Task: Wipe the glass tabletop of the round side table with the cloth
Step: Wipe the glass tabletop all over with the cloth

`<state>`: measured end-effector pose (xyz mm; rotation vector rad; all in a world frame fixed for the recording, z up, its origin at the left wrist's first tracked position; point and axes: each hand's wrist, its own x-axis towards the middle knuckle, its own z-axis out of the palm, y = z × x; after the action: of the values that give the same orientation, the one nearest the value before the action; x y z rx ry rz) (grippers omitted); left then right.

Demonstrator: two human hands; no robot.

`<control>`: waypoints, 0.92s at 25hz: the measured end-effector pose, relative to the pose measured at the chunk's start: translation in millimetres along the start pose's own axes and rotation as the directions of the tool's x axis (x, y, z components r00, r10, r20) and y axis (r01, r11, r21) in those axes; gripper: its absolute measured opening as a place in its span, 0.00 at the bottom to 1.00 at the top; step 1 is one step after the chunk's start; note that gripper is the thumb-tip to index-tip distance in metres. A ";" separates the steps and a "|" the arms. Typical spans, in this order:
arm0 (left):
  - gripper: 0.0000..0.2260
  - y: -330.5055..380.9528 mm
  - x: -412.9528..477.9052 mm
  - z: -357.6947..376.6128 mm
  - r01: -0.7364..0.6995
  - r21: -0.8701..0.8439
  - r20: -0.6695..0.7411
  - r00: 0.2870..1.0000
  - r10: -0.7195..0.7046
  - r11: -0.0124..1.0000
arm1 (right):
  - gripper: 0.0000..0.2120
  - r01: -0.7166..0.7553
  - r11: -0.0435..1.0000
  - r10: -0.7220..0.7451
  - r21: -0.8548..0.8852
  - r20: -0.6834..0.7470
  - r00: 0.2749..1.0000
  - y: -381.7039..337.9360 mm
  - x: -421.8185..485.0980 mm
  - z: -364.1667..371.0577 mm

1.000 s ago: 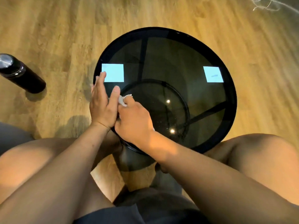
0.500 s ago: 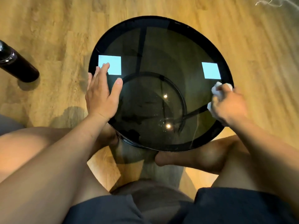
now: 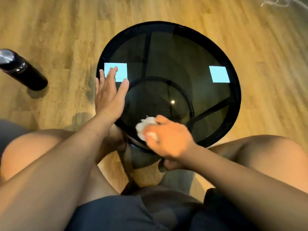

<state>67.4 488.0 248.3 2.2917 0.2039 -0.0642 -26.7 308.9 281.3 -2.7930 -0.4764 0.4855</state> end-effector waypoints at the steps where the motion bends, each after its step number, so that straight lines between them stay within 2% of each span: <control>1: 0.24 0.7 -0.6 0.9 -0.013 0.013 -0.017 1.000 0.013 1.000 | 0.12 -0.063 0.996 0.065 -0.060 0.027 0.998 34.7 -18.8 -9.5; 3: 0.24 0.6 -3.0 1.5 -0.027 0.049 -0.036 0.999 0.029 0.998 | 0.11 -0.282 0.948 0.284 -0.147 -0.006 0.959 112.4 -40.4 -33.6; 5: 0.24 0.6 -2.4 3.0 -0.034 0.071 -0.044 0.998 0.037 0.997 | 0.10 -0.546 0.826 0.535 -0.138 -0.113 0.837 171.8 -38.8 -62.3; 7: 0.25 -2.6 -0.3 4.1 -0.054 0.086 -0.046 0.997 0.059 0.995 | 0.10 -0.620 0.782 0.602 -0.063 -0.181 0.778 183.5 -22.9 -65.1; 9: 0.26 -6.8 1.4 6.2 -0.086 0.099 -0.044 0.995 0.090 0.991 | 0.11 -0.599 0.800 0.582 -0.022 -0.216 0.784 148.2 -7.2 -47.3; 11: 0.27 -8.2 1.4 6.6 -0.078 0.103 -0.059 0.995 0.084 0.992 | 0.10 -0.470 0.883 0.454 -0.005 -0.250 0.855 89.8 1.9 -24.6; 15: 0.28 -7.4 0.0 5.9 -0.094 0.076 -0.073 0.992 0.099 0.993 | 0.10 -0.042 0.999 0.044 0.016 -0.199 0.979 -29.9 25.8 6.9; 17: 0.27 -4.2 -3.0 6.6 -0.087 0.075 -0.071 0.993 0.092 0.993 | 0.12 0.124 0.990 -0.121 0.061 -0.053 0.991 -53.2 31.9 4.4; 19: 0.25 -4.6 -2.8 9.6 -0.090 0.113 -0.070 0.993 0.098 0.990 | 0.11 0.122 0.990 -0.125 0.070 0.048 0.991 -27.2 22.8 -10.0; 20: 0.25 -5.2 -2.1 10.3 -0.105 0.141 -0.081 0.990 0.117 0.984 | 0.11 0.079 0.997 -0.079 0.003 0.105 0.991 -1.2 11.5 -18.6; 23: 0.25 -9.8 0.9 13.8 -0.142 0.169 -0.118 0.980 0.163 0.975 | 0.13 -0.176 0.964 0.215 -0.200 0.194 0.957 91.6 -28.3 -53.6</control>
<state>66.9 484.3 231.8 2.4664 0.0913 0.1553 -7.3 204.5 309.4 -2.9941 -0.2993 0.8330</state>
